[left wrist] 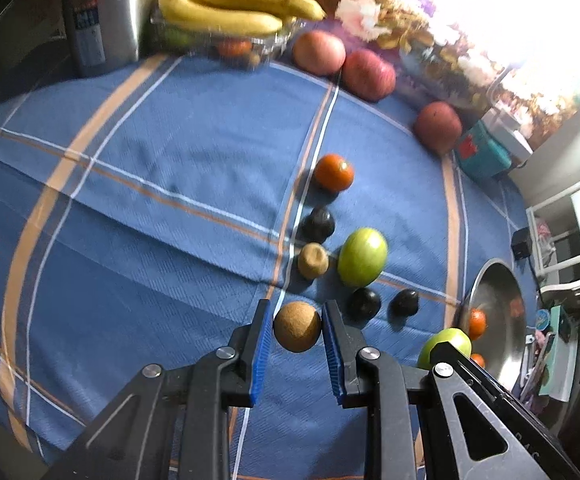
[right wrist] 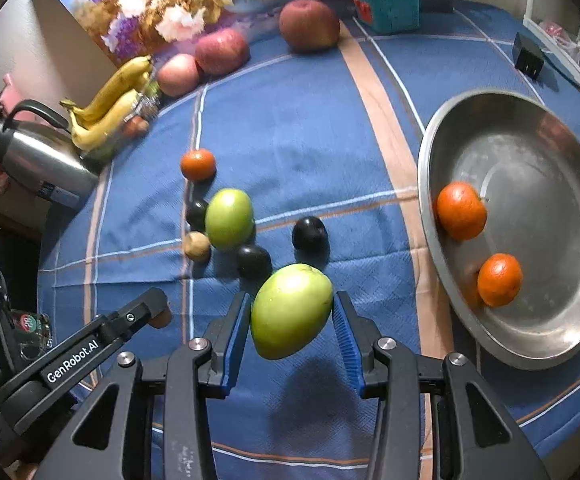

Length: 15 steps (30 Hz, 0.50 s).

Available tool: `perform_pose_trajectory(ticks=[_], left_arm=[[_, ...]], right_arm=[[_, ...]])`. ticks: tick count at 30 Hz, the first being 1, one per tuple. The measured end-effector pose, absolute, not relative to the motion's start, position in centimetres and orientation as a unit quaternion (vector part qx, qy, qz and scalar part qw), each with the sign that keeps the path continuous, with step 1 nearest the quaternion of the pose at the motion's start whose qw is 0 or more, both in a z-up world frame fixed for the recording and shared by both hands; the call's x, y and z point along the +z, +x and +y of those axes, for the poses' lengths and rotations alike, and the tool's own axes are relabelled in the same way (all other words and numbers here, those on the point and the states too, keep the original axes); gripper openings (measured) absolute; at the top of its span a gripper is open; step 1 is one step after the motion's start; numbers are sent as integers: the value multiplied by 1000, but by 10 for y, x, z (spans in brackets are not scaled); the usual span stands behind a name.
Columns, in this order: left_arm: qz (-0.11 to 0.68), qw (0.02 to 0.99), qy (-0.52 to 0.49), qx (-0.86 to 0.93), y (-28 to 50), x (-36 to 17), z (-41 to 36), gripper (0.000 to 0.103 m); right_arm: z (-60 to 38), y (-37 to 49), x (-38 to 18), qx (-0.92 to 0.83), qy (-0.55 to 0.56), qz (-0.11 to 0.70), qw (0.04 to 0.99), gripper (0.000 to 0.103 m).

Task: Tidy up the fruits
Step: 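Close the left tool on the brown kiwi while the right tool holds the pomelo, then carry the kiwi in the left tool over the bowl while the right tool carries the pomelo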

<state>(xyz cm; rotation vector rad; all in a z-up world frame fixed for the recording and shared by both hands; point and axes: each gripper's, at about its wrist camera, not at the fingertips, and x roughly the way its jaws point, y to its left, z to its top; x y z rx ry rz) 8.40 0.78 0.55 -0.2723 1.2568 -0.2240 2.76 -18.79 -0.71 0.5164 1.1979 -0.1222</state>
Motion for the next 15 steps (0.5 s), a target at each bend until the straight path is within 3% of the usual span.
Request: perform_pose_trajectory(ticks=[15], left_arm=[[569,810,-106,-93,88,7,0,27]], right_arm=[[-199,27,8,-71,228,537,809,44]])
